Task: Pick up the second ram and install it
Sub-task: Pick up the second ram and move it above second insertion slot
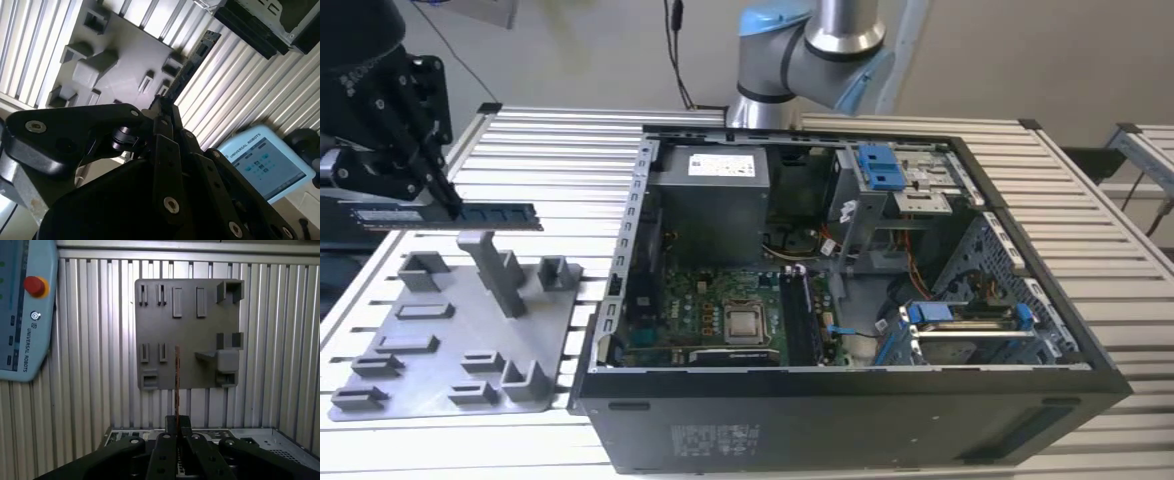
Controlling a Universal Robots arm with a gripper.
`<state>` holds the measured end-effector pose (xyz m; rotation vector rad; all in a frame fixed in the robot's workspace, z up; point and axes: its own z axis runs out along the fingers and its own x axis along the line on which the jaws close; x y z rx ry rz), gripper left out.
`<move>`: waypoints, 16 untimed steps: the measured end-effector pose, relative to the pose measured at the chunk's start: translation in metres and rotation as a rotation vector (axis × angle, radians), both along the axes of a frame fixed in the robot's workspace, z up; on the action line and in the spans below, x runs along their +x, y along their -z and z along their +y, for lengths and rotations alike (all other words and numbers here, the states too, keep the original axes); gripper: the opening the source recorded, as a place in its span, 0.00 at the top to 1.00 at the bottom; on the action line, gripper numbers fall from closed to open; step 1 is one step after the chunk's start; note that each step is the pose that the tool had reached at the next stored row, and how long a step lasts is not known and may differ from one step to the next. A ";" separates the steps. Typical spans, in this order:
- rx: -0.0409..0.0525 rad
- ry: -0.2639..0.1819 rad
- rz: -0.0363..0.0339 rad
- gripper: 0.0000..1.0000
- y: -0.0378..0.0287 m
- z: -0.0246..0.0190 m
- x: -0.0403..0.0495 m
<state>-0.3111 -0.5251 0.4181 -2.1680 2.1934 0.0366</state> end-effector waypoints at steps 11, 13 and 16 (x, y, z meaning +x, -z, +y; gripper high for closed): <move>0.0001 0.000 -0.0001 0.86 0.0001 0.0000 0.0243; 0.0001 0.000 -0.0001 0.86 0.0001 0.0000 0.0290; 0.0001 0.000 -0.0001 0.86 0.0000 0.0000 0.0359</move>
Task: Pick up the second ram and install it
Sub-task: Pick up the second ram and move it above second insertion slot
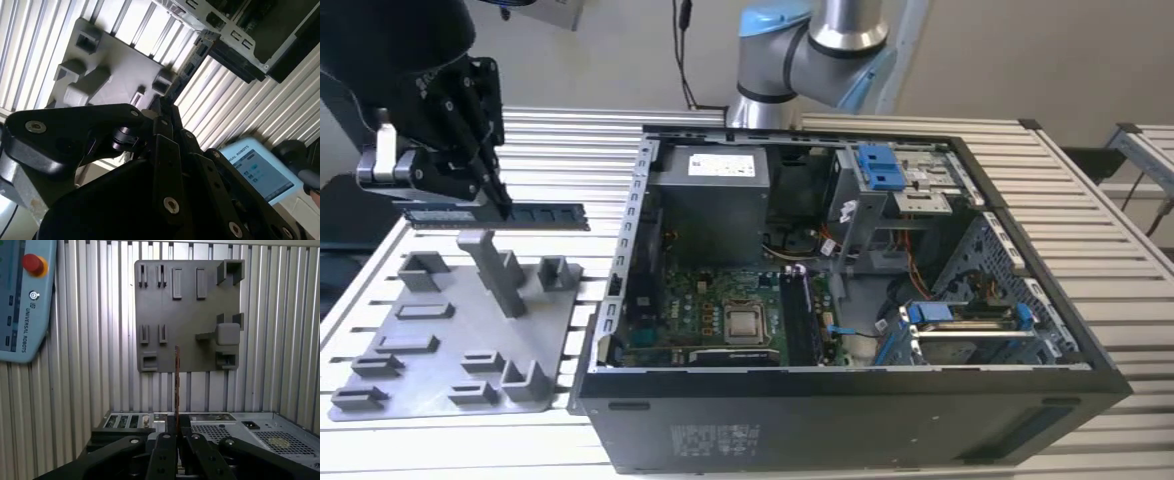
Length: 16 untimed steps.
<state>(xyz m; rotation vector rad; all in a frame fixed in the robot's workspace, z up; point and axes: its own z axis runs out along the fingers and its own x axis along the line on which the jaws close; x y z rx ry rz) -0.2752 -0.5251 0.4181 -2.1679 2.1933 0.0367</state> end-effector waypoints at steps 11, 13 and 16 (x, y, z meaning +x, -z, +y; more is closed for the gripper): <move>0.0000 0.000 0.0000 0.86 0.0000 0.0000 0.0297; -0.0001 0.000 0.0000 0.86 0.0000 0.0000 0.0351; 0.0000 0.000 0.0000 0.86 0.0000 0.0000 0.0434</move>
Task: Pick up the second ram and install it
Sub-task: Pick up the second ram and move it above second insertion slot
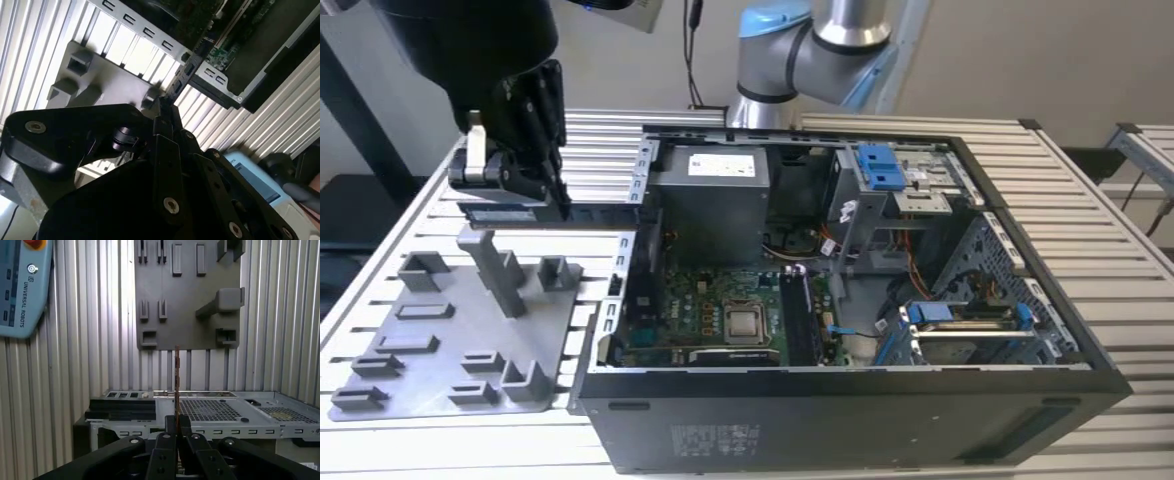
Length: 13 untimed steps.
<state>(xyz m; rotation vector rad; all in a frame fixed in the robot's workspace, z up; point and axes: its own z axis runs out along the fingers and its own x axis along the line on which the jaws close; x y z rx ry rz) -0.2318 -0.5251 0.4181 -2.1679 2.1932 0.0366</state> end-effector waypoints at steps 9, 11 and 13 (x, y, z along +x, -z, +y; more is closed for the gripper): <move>0.0000 0.000 0.0000 0.86 0.0000 0.0000 0.0276; 0.0000 0.000 0.0000 0.86 0.0000 0.0000 0.0331; 0.0000 0.000 0.0000 0.86 0.0000 0.0000 0.0385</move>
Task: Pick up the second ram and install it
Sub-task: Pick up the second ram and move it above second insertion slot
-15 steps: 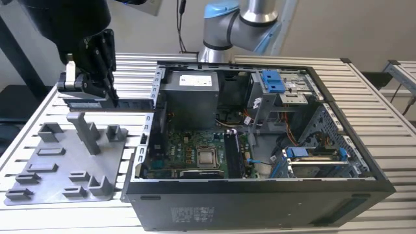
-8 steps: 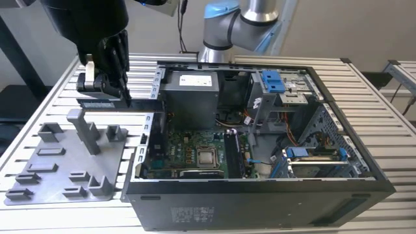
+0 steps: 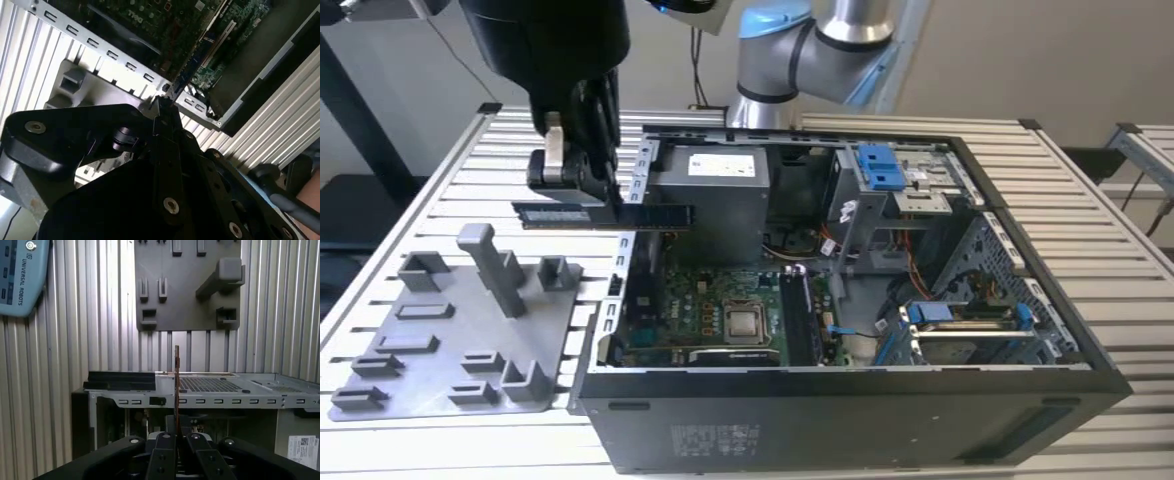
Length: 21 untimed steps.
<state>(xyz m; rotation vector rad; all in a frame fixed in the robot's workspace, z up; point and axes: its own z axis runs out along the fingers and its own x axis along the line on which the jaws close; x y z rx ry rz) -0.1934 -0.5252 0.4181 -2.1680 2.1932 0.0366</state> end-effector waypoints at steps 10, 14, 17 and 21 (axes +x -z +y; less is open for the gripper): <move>0.0000 0.000 0.0000 0.86 0.0000 0.0000 0.0341; 0.0000 0.000 0.0000 0.86 0.0000 0.0000 0.0459; 0.0002 0.000 0.0000 0.86 0.0000 0.0000 0.0547; 0.0002 0.000 0.0000 0.86 0.0000 0.0000 0.0656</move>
